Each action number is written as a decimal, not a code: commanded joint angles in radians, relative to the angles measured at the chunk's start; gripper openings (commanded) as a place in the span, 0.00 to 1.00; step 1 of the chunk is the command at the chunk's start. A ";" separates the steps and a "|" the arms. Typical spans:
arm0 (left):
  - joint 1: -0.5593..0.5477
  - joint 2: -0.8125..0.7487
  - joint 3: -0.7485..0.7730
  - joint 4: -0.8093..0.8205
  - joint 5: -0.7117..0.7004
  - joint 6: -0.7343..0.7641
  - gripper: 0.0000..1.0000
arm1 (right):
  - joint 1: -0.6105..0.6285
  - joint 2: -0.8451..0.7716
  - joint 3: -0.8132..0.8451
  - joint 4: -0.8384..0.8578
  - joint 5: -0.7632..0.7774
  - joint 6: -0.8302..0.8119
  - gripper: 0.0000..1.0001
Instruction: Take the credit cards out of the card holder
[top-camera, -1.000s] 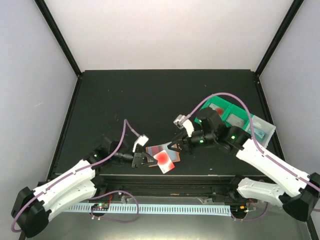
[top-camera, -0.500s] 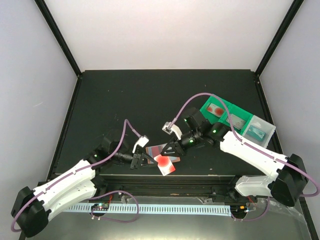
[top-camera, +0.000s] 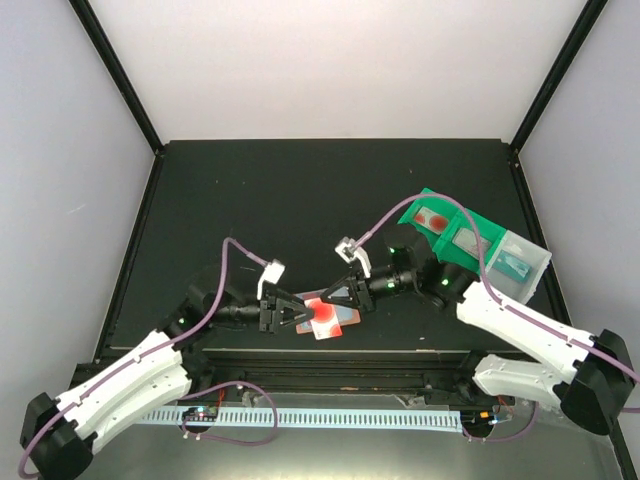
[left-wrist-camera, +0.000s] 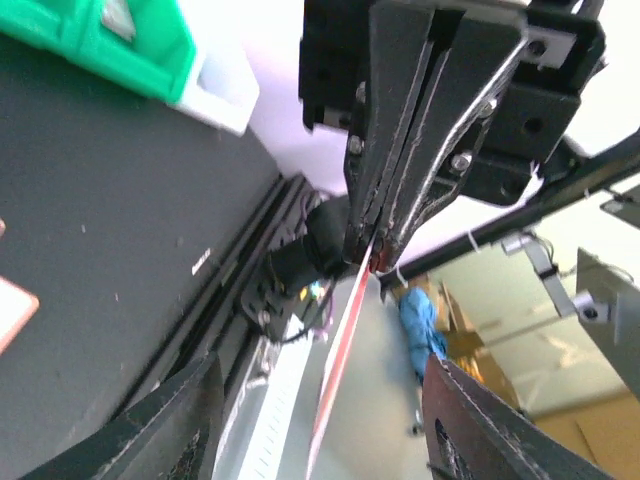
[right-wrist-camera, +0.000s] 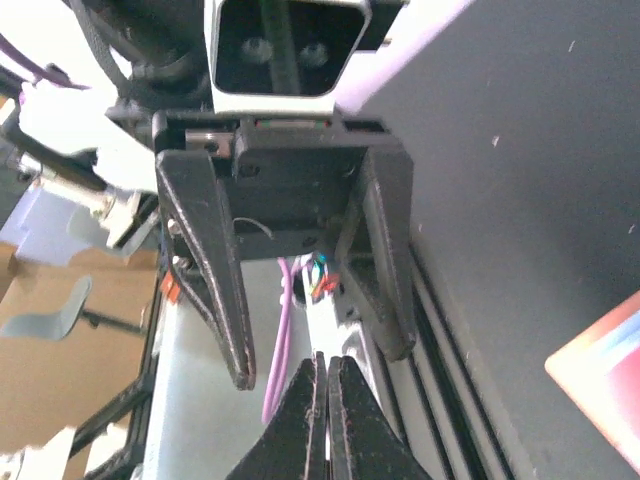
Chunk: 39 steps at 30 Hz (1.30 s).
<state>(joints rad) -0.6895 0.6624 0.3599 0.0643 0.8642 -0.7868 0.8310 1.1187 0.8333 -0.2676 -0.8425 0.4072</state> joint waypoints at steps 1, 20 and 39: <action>-0.005 -0.047 -0.067 0.223 -0.135 -0.161 0.57 | 0.005 -0.079 -0.097 0.393 0.155 0.352 0.01; -0.006 0.041 -0.012 0.219 0.105 -0.010 0.02 | 0.000 -0.177 0.129 -0.220 0.223 -0.070 0.37; -0.006 0.077 0.016 0.115 0.201 0.117 0.01 | 0.002 0.006 0.194 -0.387 0.046 -0.209 0.32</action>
<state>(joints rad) -0.6952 0.7410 0.3294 0.1837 1.0336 -0.7078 0.8299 1.1130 1.0355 -0.6479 -0.7315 0.2218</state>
